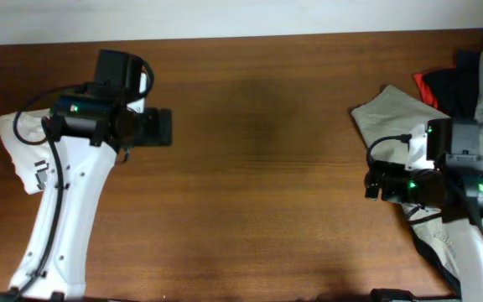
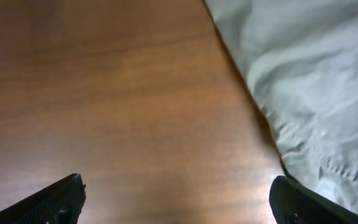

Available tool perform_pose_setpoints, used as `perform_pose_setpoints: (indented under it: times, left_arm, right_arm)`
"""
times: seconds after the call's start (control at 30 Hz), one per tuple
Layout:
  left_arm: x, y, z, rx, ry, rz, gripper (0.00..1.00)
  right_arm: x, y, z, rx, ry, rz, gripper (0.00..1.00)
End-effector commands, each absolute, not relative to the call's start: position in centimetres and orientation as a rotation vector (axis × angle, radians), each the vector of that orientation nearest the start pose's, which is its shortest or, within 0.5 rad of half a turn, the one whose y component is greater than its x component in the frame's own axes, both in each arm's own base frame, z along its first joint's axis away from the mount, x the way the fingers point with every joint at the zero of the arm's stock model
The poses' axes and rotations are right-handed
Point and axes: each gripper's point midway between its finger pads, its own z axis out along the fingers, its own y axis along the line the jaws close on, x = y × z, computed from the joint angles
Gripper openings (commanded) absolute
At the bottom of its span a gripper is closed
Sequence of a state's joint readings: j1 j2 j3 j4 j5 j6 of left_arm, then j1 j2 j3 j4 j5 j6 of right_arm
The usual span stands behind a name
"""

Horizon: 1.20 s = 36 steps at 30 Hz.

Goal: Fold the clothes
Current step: 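Release the shirt at the left edge and press it down with the left gripper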

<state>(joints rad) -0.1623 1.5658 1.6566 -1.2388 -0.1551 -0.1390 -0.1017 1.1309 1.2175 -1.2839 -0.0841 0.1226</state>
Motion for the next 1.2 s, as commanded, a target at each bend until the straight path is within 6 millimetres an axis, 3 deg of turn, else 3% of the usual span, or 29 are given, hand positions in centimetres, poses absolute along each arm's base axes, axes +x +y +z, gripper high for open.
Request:
perform_pose_setpoints:
  times: [0.0,0.13,0.23,0.27,0.37,0.43,0.53,0.6,0.67,0.83,0.87,0.93,1.17]
  left_arm:
    - [40.0,3.3,20.1,-0.207,2.682,0.306,0.99]
    - [45.2,12.0,15.2,-0.373,2.618,0.380,0.99]
    - [48.2,16.4,12.2,-0.367,2.562,0.436,0.99]
    - [49.6,18.8,9.7,-0.365,2.541,0.467,0.99]
    - [50.2,20.3,7.2,-0.382,2.543,0.480,0.97]
    - [50.4,21.0,5.5,-0.400,2.552,0.480,0.82]
    - [50.3,20.9,4.2,-0.400,2.573,0.478,0.77]
    - [50.5,21.0,4.3,-0.400,2.564,0.479,0.43]
    - [50.4,20.9,4.2,-0.408,2.566,0.475,0.21]
    - [50.2,20.9,4.1,-0.407,2.577,0.476,0.08]
    - [50.2,20.9,4.1,-0.409,2.577,0.478,0.08]
    - [50.1,21.3,4.2,-0.417,2.570,0.507,0.77]
    - [50.0,21.4,4.0,-0.420,2.574,0.514,0.80]
  right_arm:
    - [23.8,-1.2,19.5,0.295,2.786,0.114,0.99]
    - [23.9,-1.2,19.2,0.297,2.796,0.113,0.99]
    - [23.9,-1.2,19.2,0.297,2.797,0.113,0.99]
    - [23.8,-1.2,19.2,0.297,2.799,0.113,0.99]
    - [23.8,-1.2,19.2,0.298,2.799,0.113,0.99]
    - [23.8,-1.2,19.2,0.298,2.799,0.113,0.99]
    - [23.9,-1.2,19.2,0.297,2.795,0.113,0.99]
    - [23.9,-1.2,19.2,0.297,2.795,0.113,0.99]
    - [23.9,-1.2,19.2,0.298,2.795,0.108,0.99]
    - [23.9,-1.2,19.2,0.298,2.795,0.108,0.99]
    - [23.9,-1.2,19.2,0.298,2.795,0.108,0.99]
    - [23.9,-1.2,19.2,0.298,2.796,0.108,0.99]
    - [23.9,-1.2,19.2,0.298,2.795,0.108,0.99]
